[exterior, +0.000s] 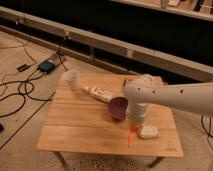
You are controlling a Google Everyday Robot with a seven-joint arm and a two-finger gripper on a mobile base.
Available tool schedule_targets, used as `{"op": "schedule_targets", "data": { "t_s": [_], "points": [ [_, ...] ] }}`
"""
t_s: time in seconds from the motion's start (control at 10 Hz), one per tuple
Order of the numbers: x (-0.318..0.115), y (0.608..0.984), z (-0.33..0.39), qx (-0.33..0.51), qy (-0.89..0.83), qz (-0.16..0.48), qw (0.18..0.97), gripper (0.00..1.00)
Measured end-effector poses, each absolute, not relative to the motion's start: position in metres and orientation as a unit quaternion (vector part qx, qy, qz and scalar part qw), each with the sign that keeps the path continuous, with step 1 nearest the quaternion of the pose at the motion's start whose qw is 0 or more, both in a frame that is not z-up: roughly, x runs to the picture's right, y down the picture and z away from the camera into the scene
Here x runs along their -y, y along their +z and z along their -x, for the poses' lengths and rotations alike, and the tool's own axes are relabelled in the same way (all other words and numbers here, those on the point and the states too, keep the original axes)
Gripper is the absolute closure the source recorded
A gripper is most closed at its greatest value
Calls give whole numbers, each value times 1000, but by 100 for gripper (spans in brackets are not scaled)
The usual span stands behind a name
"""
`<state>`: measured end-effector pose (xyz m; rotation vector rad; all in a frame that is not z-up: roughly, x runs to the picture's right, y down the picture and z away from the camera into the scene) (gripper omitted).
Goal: Place the pepper on the white sponge
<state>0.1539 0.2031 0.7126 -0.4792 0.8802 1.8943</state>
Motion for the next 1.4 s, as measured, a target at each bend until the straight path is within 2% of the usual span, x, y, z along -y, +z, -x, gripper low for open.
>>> {"op": "schedule_targets", "data": {
  "t_s": [0.6, 1.4],
  "points": [
    [-205, 764, -190, -378, 777, 211, 458, 100],
    [-220, 773, -243, -412, 771, 201, 442, 100]
  ]
}}
